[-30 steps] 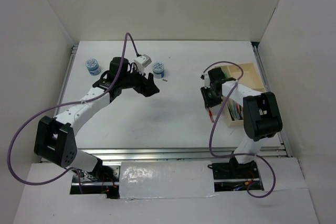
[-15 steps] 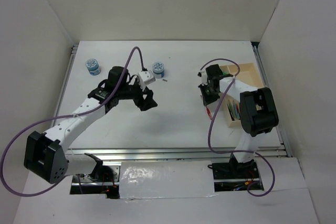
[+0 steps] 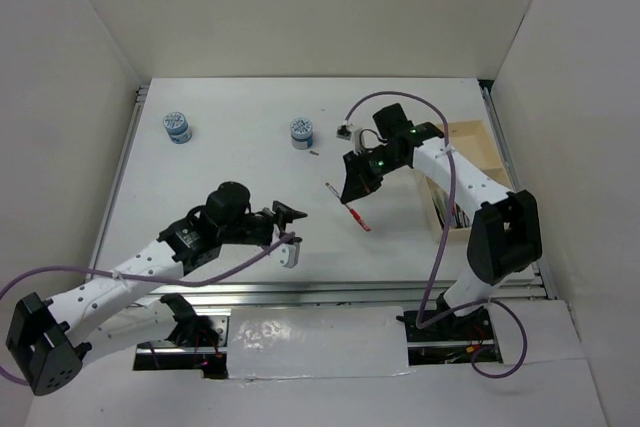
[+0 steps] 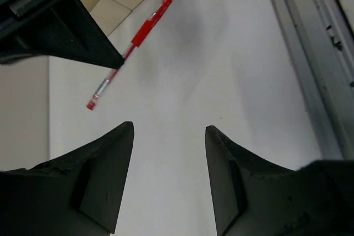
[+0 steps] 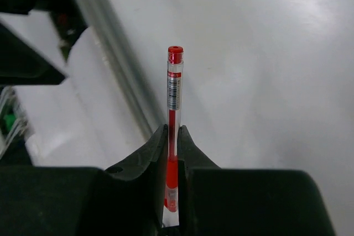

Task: Sort the stationery into containers
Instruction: Pick up the pen from the center of the board.

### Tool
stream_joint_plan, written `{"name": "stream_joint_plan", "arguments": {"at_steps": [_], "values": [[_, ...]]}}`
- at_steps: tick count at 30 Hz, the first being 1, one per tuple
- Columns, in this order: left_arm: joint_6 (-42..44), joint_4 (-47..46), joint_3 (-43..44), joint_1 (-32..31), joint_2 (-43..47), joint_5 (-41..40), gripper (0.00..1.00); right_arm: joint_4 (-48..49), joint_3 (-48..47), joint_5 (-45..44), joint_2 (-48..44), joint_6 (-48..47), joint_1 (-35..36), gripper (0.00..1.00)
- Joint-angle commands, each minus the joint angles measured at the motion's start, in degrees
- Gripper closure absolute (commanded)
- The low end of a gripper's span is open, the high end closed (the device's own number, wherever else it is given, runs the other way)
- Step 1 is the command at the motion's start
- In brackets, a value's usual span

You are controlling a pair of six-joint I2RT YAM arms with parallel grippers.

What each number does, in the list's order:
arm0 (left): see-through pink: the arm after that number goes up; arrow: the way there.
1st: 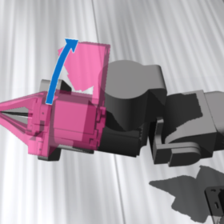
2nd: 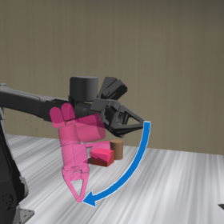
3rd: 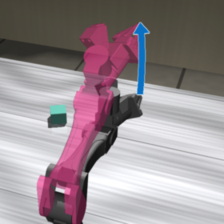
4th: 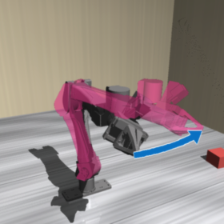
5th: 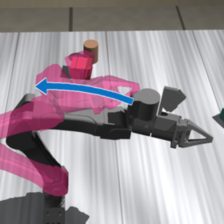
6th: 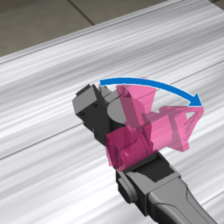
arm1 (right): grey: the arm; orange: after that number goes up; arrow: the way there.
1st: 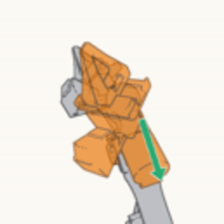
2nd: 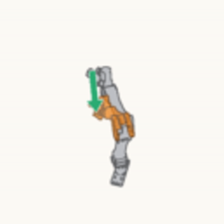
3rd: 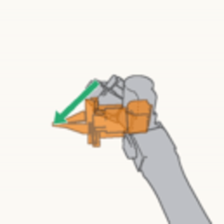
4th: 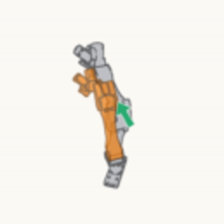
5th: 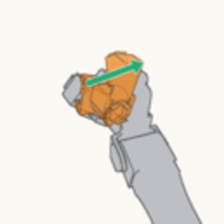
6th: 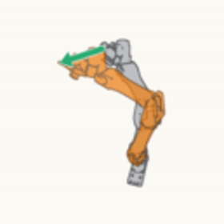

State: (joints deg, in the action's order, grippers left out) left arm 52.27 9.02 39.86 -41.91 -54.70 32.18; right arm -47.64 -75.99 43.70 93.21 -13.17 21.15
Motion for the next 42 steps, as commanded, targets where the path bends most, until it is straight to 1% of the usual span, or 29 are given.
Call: {"name": "stream_joint_plan", "arguments": {"at_steps": [1,2,3,4,7,12,16,20,25,27,30,31,34,35,36,37,39,40,41,42], "values": [[12.67,-8.39,-2.49,-3.69,1.26,-5.45,0.34,-7.54,-1.97,11.47,-1.98,-1.24,4.86,1.0],[15.55,-13.19,-3.46,-5.97,1.43,-6.86,0.34,-8.34,-2.06,12.71,-1.37,-1.51,5.65,1.0],[16.89,-14.28,-4.6,-6.86,1.44,-8.26,0.35,-8.96,-2.06,13.68,-1.19,-1.6,6.27,1.0],[17.77,-14.99,-4.96,-7.56,1.52,-9.76,0.36,-9.4,-1.89,15.08,-1.1,-1.68,7.58,1.0],[19.8,-15.08,-5.31,-9.76,1.26,-11.43,0.4,-9.75,-1.45,15.1,-0.84,-1.51,9.69,1.0],[23.84,-16.31,-7.77,-13.28,1.52,-15.3,0.41,-9.32,0.04,15.71,-1.1,-0.63,10.67,1.0],[24.63,-15.78,-7.69,-13.99,0.91,-17.15,0.42,-9.23,0.84,16.41,-1.1,-0.28,10.93,1.0],[23.05,-17.27,-6.99,-14.08,-1.11,-20.13,0.46,-9.49,0.93,16.5,-1.98,-0.1,11.9,1.0],[23.23,-18.24,-7.25,-14.08,-1.73,-21.72,0.48,-9.23,2.24,16.5,-2.5,-0.01,12.86,1.0],[23.58,-18.24,-7.51,-14.08,-2.08,-22.08,0.5,-9.49,1.98,16.76,-2.42,-0.01,13.04,1.0],[24.1,-18.16,-7.69,-14.16,-2.08,-22.43,0.57,-9.84,1.37,17.21,-2.07,-0.01,13.57,1.0],[24.11,-18.24,-7.69,-14.16,-2.17,-22.6,0.63,-10.02,1.02,17.12,-1.98,-0.01,13.74,1.0],[24.19,-18.33,-7.78,-14.69,-2.17,-22.95,0.72,-9.84,0.58,17.38,-1.8,0.42,13.75,1.0],[24.11,-17.98,-7.69,-14.86,-1.99,-23.04,0.79,-10.02,0.4,17.47,-1.63,0.51,13.75,1.0],[24.28,-17.46,-7.51,-15.21,-1.91,-22.96,0.82,-10.19,-0.21,17.56,-1.37,0.51,13.75,1.0],[24.46,-16.76,-7.25,-15.39,-1.82,-22.69,0.86,-10.46,-0.65,17.64,-1.36,0.43,13.57,0.93],[24.28,-15.61,-7.25,-16.01,-1.38,-22.52,0.92,-10.98,-2.05,17.38,-1.62,0.43,13.31,0.75],[24.11,-15.52,-7.25,-16.18,-1.2,-22.52,0.97,-11.16,-2.67,17.21,-1.71,0.51,12.0,0.63],[23.85,-15.35,-7.25,-16.27,-0.85,-22.6,1.0,-11.16,-3.55,17.55,-1.8,1.12,10.94,0.59],[22.97,-15.34,-6.99,-16.19,-0.68,-22.34,1.0,-10.99,-5.64,18.08,-2.32,1.56,9.54,0.54]]}}
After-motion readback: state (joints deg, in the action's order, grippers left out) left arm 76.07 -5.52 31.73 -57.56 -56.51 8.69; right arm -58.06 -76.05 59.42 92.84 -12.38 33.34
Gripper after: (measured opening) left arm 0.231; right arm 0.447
